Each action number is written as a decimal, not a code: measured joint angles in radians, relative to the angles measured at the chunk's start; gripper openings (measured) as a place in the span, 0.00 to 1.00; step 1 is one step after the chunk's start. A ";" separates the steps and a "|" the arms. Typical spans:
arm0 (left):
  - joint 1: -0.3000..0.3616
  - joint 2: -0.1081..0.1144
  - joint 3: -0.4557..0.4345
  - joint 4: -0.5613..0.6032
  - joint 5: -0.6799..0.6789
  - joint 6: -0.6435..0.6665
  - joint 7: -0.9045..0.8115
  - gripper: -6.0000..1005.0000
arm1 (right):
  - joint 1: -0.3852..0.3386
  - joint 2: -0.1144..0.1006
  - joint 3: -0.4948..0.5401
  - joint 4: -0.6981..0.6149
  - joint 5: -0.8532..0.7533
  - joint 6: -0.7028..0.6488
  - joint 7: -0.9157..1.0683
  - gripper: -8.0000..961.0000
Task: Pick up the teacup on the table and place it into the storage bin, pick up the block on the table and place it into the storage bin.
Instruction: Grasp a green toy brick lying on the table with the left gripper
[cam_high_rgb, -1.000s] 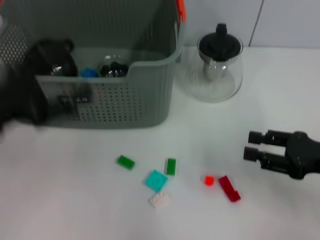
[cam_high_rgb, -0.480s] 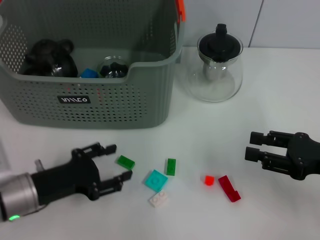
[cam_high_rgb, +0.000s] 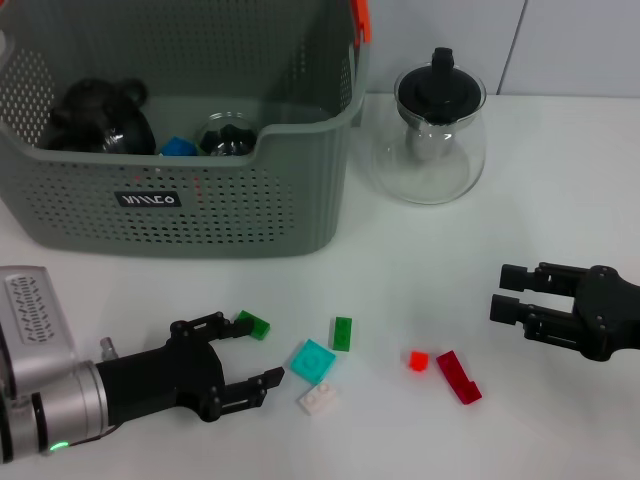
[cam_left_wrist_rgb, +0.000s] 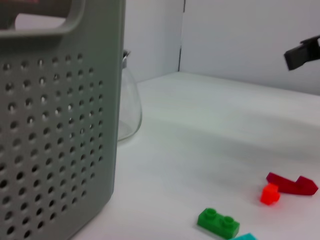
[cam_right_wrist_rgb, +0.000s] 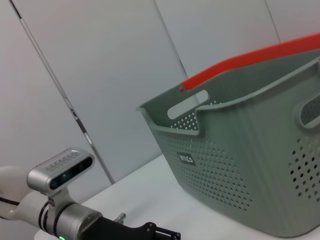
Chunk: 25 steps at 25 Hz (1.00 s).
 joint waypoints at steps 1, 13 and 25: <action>-0.003 0.000 0.000 -0.004 0.002 -0.010 -0.001 0.74 | 0.001 0.000 0.000 0.000 0.000 0.000 0.000 0.61; -0.028 -0.001 -0.010 -0.021 -0.001 -0.066 -0.002 0.74 | -0.002 0.001 0.000 0.000 0.000 0.000 0.000 0.61; -0.051 -0.001 -0.012 -0.021 -0.022 -0.104 0.000 0.74 | -0.001 0.002 -0.006 0.000 0.000 0.006 0.000 0.61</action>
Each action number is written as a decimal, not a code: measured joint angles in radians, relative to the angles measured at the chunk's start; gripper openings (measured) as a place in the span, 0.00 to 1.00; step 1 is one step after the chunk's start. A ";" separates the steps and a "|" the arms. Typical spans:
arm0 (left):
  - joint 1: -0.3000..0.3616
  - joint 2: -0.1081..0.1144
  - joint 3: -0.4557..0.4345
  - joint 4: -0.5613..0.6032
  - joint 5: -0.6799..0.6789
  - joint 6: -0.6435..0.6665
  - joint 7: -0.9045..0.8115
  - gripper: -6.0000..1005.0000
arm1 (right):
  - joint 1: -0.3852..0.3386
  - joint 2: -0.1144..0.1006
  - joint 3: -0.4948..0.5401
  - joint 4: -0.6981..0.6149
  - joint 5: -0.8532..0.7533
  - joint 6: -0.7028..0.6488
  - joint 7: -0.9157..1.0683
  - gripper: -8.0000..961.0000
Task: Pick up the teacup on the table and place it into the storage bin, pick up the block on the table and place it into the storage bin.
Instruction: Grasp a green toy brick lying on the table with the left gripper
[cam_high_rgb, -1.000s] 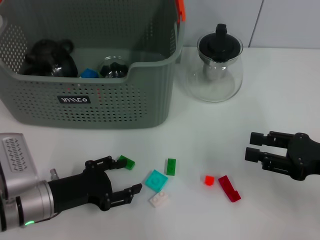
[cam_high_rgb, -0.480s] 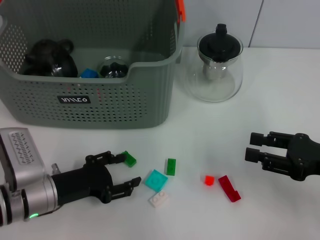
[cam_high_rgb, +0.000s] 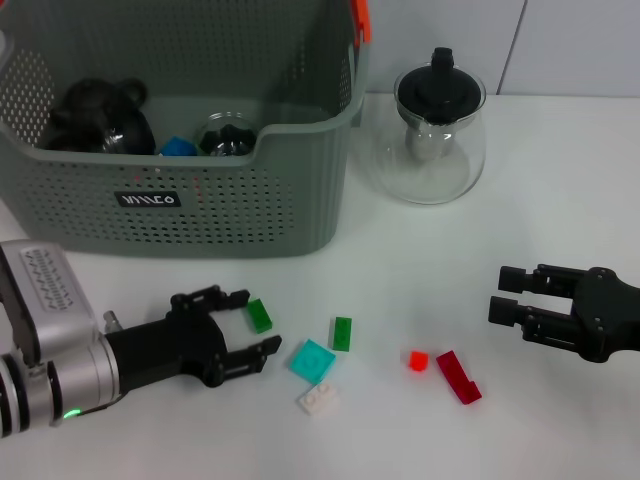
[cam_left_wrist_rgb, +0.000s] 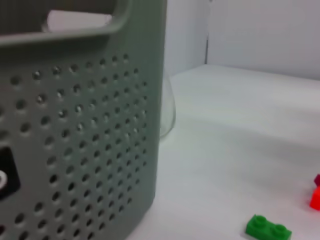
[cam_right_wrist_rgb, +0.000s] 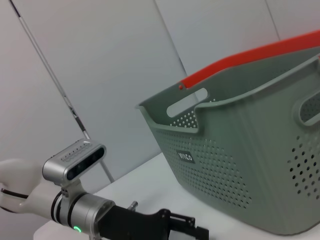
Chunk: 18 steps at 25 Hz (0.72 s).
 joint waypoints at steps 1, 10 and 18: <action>0.001 0.000 0.000 0.001 -0.010 0.000 0.002 0.74 | 0.000 0.000 0.000 0.000 0.000 0.000 0.000 0.61; -0.016 0.000 0.008 0.000 -0.020 -0.018 0.029 0.74 | -0.001 0.000 -0.001 0.000 0.000 0.000 0.000 0.61; -0.026 -0.001 0.011 -0.020 -0.012 -0.067 0.033 0.74 | -0.001 0.000 -0.001 0.000 0.000 0.000 0.000 0.61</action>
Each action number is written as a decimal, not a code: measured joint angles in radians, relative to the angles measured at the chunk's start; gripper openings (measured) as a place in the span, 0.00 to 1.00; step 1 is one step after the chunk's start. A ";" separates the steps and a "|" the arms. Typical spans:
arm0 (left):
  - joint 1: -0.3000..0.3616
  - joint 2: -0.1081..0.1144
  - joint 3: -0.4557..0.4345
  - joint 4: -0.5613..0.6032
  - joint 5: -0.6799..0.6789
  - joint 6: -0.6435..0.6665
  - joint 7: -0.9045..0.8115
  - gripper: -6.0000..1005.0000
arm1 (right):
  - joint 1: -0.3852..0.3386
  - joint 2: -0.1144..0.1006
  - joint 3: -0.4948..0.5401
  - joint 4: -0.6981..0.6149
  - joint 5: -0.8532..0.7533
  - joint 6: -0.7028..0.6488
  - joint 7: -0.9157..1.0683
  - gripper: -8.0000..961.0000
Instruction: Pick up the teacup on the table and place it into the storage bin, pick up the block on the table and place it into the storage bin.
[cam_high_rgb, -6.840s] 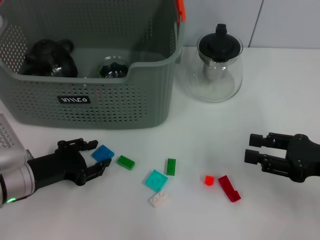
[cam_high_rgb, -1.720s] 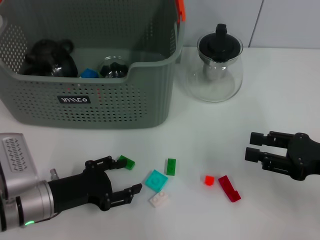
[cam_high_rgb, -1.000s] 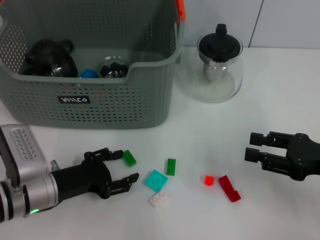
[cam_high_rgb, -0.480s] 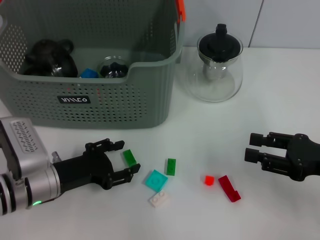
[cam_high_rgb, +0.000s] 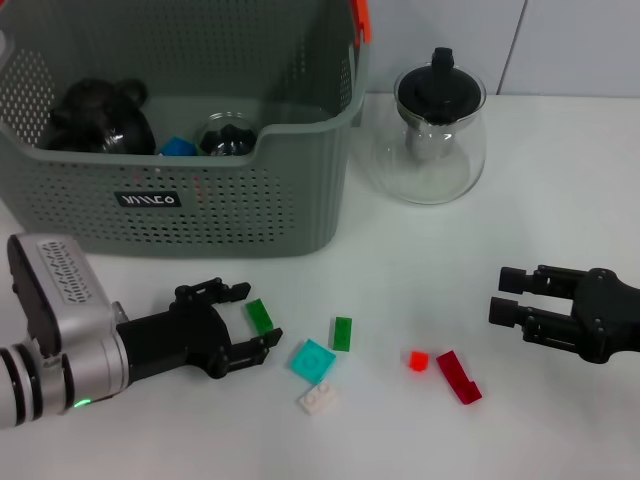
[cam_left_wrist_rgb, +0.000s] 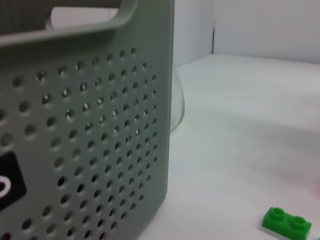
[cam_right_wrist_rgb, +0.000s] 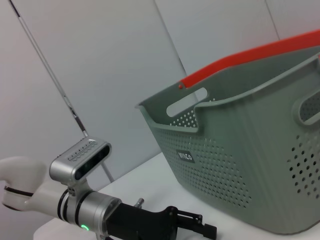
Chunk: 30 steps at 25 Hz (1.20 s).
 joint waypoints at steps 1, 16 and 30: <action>-0.001 0.000 0.000 -0.003 0.000 -0.003 0.000 0.74 | 0.000 0.000 0.000 0.000 0.000 0.000 0.000 0.61; -0.005 0.000 0.016 -0.007 -0.002 -0.012 -0.005 0.66 | 0.000 0.000 0.000 0.000 0.000 0.000 0.000 0.61; 0.072 0.047 -0.031 0.207 -0.006 0.369 -0.197 0.41 | 0.000 -0.001 0.005 0.000 0.000 -0.003 0.000 0.61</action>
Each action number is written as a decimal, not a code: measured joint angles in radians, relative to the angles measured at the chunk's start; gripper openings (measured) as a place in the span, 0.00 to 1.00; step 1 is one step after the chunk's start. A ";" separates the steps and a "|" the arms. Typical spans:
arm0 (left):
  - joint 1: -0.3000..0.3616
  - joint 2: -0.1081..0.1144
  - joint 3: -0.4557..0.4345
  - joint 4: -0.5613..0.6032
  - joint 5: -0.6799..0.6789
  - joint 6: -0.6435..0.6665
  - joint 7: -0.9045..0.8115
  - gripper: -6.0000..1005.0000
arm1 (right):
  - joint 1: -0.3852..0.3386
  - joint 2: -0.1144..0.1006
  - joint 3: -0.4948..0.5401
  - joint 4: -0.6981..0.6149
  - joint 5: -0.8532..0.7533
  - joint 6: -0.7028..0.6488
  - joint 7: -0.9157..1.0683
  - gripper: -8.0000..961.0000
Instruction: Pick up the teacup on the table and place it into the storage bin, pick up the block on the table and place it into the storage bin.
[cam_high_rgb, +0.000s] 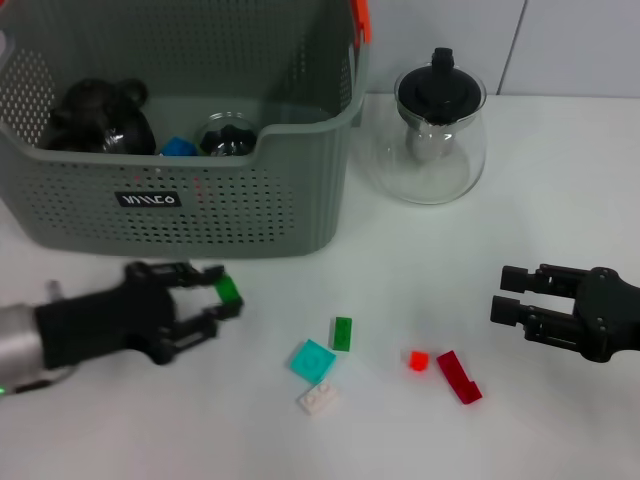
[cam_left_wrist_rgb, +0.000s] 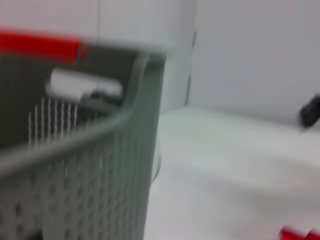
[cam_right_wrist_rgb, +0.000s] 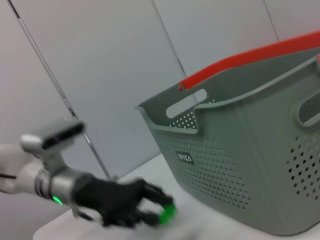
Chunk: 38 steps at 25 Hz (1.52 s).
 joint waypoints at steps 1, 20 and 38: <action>0.006 0.004 -0.030 0.029 -0.001 0.056 -0.015 0.41 | 0.000 0.000 -0.001 0.000 0.000 0.000 0.000 0.61; -0.164 0.059 -0.140 0.221 -0.145 -0.172 -0.484 0.41 | 0.001 0.004 -0.006 0.000 0.000 0.003 0.000 0.61; -0.120 0.030 -0.082 0.222 -0.296 -0.242 -0.559 0.65 | 0.012 0.005 -0.003 0.000 0.000 0.005 0.000 0.61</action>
